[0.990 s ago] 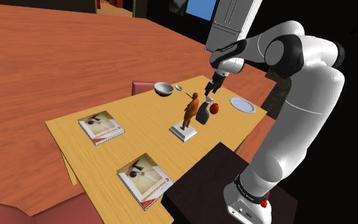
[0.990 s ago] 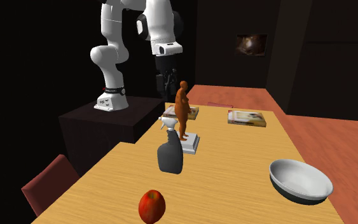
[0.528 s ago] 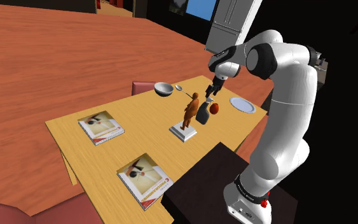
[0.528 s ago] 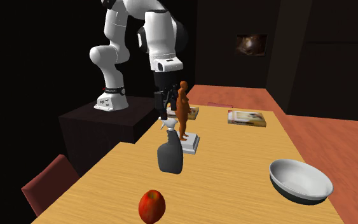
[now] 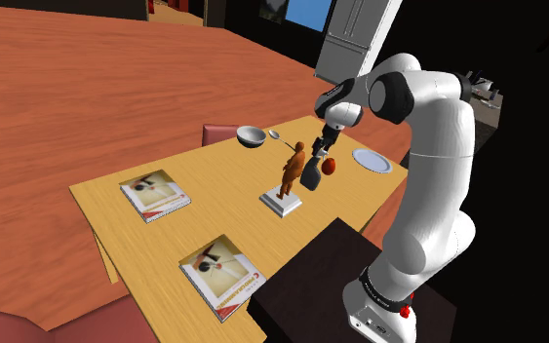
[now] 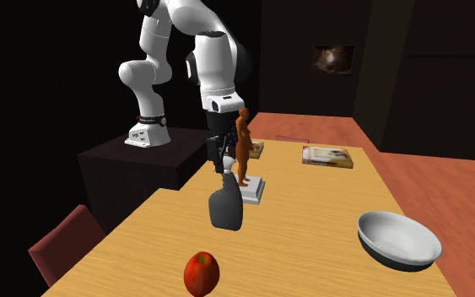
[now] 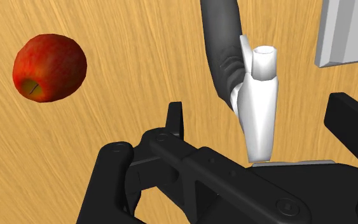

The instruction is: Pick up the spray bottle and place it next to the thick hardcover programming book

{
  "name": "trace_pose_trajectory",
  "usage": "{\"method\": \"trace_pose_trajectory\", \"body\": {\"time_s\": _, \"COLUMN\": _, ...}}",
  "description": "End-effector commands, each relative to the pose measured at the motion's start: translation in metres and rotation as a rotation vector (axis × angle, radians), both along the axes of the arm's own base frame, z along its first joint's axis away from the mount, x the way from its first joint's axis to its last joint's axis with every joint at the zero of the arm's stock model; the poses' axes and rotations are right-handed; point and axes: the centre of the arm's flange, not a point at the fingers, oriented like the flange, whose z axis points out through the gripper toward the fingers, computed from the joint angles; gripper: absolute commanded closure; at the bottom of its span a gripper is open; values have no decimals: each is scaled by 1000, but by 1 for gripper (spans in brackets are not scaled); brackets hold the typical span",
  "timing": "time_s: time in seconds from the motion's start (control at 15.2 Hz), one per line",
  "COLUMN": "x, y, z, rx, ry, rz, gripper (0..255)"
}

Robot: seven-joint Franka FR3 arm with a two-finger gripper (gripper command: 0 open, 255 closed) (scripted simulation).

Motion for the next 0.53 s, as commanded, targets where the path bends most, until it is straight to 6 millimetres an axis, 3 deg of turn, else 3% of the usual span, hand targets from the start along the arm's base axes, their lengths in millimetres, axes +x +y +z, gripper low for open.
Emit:
{"method": "trace_pose_trajectory", "body": {"time_s": 0.0, "x": 1, "y": 0, "z": -1, "rx": 0, "ry": 0, "rz": 0, "gripper": 0}}
{"method": "trace_pose_trajectory", "body": {"time_s": 0.33, "x": 0, "y": 0, "z": -1, "rx": 0, "ry": 0, "rz": 0, "gripper": 0}}
{"method": "trace_pose_trajectory", "body": {"time_s": 0.4, "x": 0, "y": 0, "z": -1, "rx": 0, "ry": 0, "rz": 0, "gripper": 255}}
{"method": "trace_pose_trajectory", "body": {"time_s": 0.46, "x": 0, "y": 0, "z": -1, "rx": 0, "ry": 0, "rz": 0, "gripper": 255}}
